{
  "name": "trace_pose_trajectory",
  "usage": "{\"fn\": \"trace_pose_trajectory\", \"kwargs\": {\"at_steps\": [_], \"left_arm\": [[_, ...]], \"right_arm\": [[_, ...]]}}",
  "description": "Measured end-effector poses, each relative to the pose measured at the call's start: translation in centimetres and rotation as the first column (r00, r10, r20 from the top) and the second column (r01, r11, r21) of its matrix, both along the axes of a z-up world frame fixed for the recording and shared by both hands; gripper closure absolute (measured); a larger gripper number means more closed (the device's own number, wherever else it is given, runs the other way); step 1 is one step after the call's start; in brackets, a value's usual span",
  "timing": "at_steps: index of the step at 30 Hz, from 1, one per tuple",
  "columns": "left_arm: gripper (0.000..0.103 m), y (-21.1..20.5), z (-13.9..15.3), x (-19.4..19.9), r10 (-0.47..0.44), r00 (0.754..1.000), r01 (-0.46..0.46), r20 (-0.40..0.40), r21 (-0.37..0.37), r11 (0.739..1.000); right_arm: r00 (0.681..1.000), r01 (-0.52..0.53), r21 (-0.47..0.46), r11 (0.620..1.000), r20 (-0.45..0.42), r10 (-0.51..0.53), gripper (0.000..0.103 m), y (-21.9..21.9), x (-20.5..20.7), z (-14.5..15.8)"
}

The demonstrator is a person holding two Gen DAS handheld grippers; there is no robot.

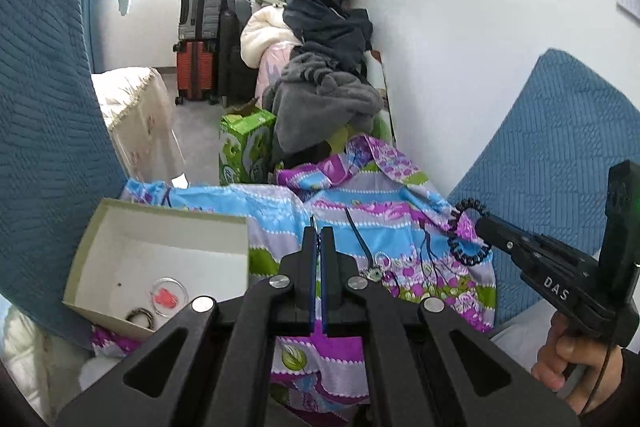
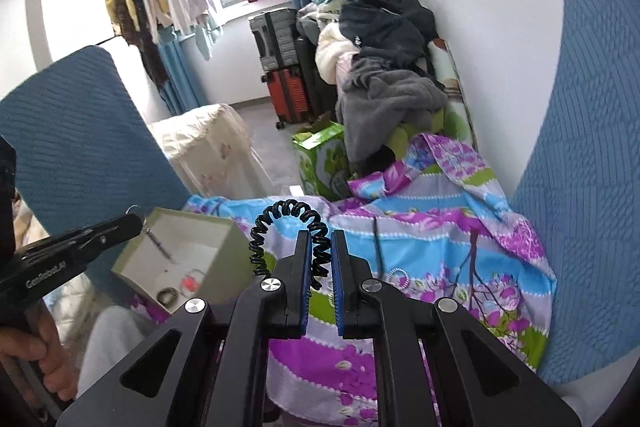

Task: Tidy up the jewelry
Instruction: 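Carry the held items over the white box with both tools, then open both tools to drop the items into the white box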

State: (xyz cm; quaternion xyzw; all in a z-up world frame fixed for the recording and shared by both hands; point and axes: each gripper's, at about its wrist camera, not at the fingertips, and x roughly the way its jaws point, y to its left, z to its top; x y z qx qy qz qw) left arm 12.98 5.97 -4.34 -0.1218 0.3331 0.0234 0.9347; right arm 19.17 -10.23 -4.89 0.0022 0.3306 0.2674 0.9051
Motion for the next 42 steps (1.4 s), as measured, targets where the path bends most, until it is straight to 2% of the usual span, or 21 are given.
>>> {"fn": "trace_pose_trajectory", "kwargs": {"at_steps": [11,15,23,30,42], "left_arm": [[0.103,3.9,2.4,-0.1,0.056,0.998,-0.059,0.040,0.071,0.996],[0.103,6.0,2.2,-0.4,0.088,0.996,-0.091,0.034,0.082,0.993],[0.103,9.9,-2.1,-0.6,0.140,0.989,-0.138,-0.044,0.039,0.990],[0.103,12.2,-5.6,-0.2,0.163,0.981,-0.164,-0.105,-0.007,0.986],[0.103,14.7,-11.2,1.0,0.161,0.964,-0.179,-0.210,-0.068,0.982]], "right_arm": [[0.987,-0.147,0.057,0.988,0.073,0.142,0.096,7.5,-0.2,4.2],[0.977,-0.200,0.056,0.978,0.088,0.195,0.096,10.8,-0.2,4.5],[0.964,-0.267,0.003,0.964,0.003,0.267,0.096,15.9,0.2,0.0],[0.956,-0.283,-0.028,0.959,-0.088,0.279,0.096,18.0,0.9,-4.1],[0.934,-0.326,-0.121,0.938,-0.196,0.299,0.095,21.1,1.6,-9.7]]}}
